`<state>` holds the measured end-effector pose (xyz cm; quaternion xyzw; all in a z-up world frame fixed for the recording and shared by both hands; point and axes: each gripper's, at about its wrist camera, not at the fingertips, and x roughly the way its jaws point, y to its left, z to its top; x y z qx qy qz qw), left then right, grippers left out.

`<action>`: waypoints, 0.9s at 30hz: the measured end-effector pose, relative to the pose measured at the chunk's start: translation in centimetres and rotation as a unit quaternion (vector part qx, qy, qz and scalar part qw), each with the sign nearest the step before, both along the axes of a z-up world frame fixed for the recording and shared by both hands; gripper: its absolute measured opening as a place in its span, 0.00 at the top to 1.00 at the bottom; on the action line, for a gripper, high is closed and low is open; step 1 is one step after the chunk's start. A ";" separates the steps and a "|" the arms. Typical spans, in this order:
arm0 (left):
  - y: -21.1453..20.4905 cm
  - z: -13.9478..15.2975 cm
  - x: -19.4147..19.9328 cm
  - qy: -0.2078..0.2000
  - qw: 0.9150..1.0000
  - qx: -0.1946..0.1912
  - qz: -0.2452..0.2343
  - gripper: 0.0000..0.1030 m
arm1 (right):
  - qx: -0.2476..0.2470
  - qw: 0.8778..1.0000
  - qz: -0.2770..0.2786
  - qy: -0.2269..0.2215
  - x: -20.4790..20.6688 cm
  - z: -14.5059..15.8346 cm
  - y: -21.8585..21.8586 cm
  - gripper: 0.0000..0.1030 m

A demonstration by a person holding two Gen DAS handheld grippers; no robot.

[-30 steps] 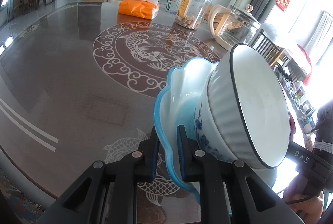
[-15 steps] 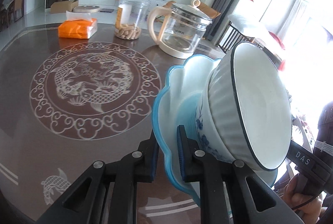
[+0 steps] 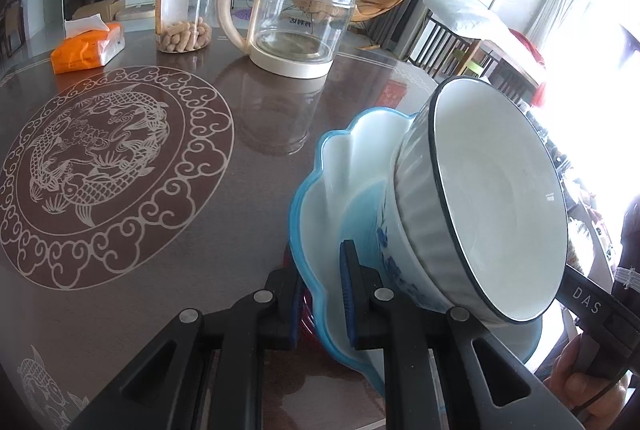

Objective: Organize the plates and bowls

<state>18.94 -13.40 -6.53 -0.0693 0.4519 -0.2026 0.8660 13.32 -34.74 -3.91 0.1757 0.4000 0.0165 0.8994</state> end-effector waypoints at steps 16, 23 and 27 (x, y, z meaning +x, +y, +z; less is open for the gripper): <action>-0.2 -0.2 -0.6 -0.004 1.000 0.014 -0.022 0.78 | 0.003 1.000 0.015 0.001 -0.2 -1.9 -1.1 0.77; 2.7 2.4 -2.3 -0.051 0.998 0.013 0.037 0.20 | -0.003 1.000 -0.001 -0.013 -1.1 -1.3 -2.2 0.52; 4.0 2.5 -2.5 -0.044 0.997 0.034 0.052 0.20 | -0.009 1.000 -0.007 -0.013 -1.5 -1.0 -2.6 0.52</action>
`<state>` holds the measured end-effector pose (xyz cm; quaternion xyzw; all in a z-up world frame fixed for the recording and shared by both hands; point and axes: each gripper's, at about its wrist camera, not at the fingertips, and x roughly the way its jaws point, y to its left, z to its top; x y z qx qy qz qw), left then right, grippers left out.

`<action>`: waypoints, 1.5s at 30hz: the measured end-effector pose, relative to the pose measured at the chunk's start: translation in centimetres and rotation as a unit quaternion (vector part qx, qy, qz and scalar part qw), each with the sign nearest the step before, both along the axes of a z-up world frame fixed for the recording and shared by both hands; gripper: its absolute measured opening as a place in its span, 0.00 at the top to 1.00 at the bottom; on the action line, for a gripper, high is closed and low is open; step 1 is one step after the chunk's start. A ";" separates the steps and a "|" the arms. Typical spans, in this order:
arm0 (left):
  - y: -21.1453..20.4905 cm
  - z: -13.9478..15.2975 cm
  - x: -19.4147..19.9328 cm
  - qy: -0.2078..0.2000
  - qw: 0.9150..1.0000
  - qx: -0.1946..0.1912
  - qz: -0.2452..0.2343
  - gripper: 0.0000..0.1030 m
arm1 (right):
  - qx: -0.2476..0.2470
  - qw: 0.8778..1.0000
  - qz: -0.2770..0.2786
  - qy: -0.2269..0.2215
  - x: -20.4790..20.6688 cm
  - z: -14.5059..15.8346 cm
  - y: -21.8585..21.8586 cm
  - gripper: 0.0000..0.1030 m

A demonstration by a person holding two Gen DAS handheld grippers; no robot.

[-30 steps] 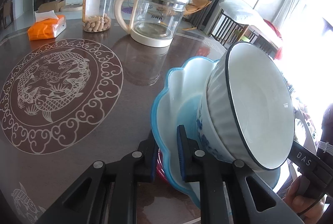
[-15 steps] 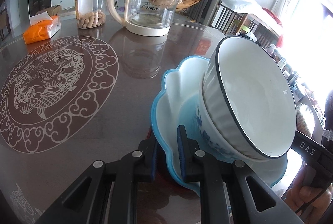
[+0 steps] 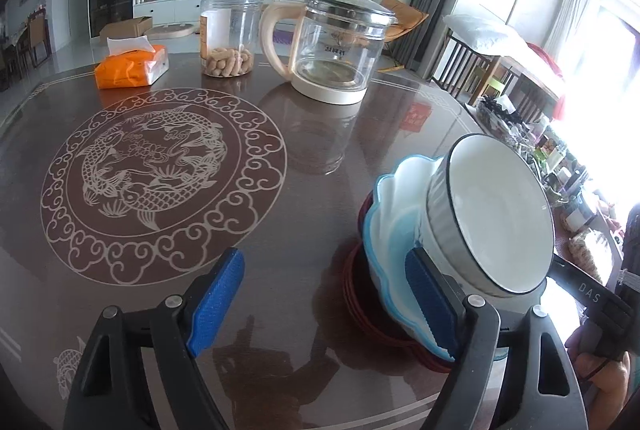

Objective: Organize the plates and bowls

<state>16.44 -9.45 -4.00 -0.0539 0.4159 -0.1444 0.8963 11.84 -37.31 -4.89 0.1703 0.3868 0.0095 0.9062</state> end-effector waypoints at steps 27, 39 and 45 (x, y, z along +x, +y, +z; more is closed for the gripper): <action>3.3 3.5 -9.3 -0.052 0.991 0.117 0.035 0.05 | -0.245 0.967 -0.075 0.008 -8.3 7.2 5.4 0.30; 3.4 4.6 -11.8 -0.077 0.990 0.115 0.013 0.05 | -0.292 0.953 -0.084 0.013 -10.0 8.5 6.0 0.30; 2.7 5.8 -12.4 -0.059 0.990 0.132 0.005 0.05 | -0.368 0.928 -0.053 0.018 -10.8 10.4 5.8 0.30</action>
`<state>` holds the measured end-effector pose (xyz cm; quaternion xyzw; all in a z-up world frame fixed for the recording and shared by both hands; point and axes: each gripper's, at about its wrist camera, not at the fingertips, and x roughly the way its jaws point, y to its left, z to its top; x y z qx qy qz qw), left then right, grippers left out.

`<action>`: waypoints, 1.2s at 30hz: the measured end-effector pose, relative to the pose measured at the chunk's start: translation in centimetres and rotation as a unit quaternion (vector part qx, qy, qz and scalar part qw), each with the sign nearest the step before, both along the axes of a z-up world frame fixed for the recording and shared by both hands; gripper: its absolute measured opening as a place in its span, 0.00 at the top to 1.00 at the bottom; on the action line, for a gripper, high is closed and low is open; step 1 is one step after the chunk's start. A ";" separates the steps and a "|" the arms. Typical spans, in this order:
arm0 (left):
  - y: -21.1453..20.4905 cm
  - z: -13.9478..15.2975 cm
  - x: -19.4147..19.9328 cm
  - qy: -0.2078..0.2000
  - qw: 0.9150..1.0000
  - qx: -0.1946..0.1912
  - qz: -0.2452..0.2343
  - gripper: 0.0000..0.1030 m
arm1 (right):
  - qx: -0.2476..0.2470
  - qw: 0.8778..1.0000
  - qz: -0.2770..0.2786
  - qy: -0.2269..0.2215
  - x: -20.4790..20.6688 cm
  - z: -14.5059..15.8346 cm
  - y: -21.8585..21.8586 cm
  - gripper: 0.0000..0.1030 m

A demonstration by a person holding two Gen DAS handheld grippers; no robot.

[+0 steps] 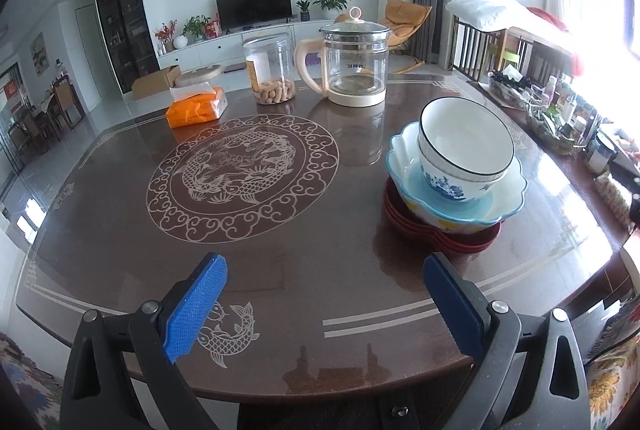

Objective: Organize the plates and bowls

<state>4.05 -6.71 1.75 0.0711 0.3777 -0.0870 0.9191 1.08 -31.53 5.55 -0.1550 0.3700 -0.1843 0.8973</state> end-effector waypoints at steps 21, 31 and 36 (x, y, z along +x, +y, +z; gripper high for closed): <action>0.4 1.5 -3.6 0.021 0.999 -0.019 0.019 0.05 | 0.260 0.962 -0.036 -0.078 -10.1 -1.3 3.9 0.21; 0.7 0.3 -3.3 0.036 0.999 -0.029 0.020 0.05 | 0.198 0.974 -0.019 -0.105 -9.8 0.3 6.3 0.21; 1.0 0.1 -3.2 0.042 0.998 -0.038 0.021 0.05 | 0.193 0.976 -0.010 -0.104 -9.4 0.1 7.2 0.21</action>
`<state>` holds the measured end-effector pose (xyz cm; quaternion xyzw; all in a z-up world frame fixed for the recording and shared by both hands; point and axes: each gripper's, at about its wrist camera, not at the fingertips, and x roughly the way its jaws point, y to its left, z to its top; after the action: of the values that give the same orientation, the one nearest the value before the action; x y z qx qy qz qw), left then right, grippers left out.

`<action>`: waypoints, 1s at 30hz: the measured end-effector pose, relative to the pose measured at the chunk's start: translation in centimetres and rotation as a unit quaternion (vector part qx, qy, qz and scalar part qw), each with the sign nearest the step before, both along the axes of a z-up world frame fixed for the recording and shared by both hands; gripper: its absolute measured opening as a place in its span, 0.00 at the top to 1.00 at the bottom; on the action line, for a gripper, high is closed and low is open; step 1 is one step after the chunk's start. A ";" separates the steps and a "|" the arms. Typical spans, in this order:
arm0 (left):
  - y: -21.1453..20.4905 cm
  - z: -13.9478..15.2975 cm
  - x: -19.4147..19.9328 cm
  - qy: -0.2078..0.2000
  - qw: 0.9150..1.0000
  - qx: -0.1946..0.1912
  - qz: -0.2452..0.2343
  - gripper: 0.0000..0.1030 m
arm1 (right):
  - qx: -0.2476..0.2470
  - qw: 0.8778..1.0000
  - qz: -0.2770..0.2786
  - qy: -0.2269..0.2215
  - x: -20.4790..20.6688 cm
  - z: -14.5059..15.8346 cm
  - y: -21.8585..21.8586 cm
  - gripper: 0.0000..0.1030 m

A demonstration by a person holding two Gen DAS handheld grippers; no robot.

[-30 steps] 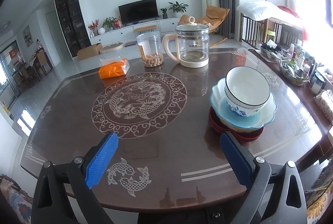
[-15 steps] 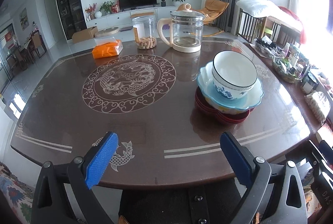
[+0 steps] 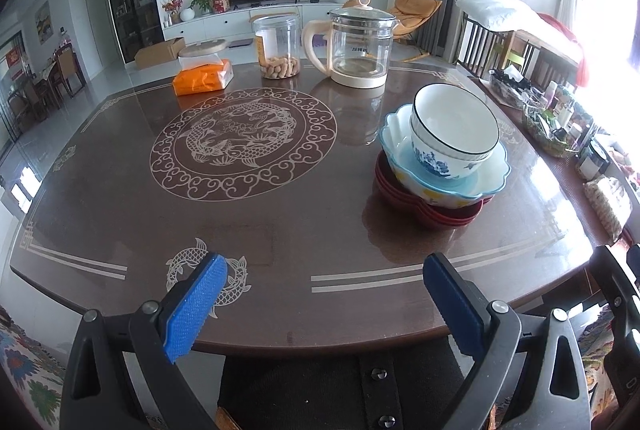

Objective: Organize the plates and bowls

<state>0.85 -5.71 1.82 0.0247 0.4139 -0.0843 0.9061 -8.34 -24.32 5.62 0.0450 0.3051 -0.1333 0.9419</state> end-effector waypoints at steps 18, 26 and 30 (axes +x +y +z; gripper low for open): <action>-0.8 0.2 -0.5 -0.009 1.000 0.003 -0.015 0.05 | 0.002 1.000 -0.006 0.011 0.3 -1.0 -0.5 0.21; -1.3 0.3 -0.9 -0.011 1.000 0.000 -0.025 0.05 | 0.002 1.000 -0.010 0.010 0.2 -1.0 -0.8 0.21; -1.3 0.3 -0.9 -0.011 1.000 0.000 -0.026 0.05 | 0.003 1.000 -0.011 0.011 0.3 -1.1 -0.8 0.21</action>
<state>-0.04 -7.01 2.09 0.0361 0.4030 -0.1072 0.9082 -8.07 -25.14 4.52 0.0496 0.3156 -0.1431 0.9367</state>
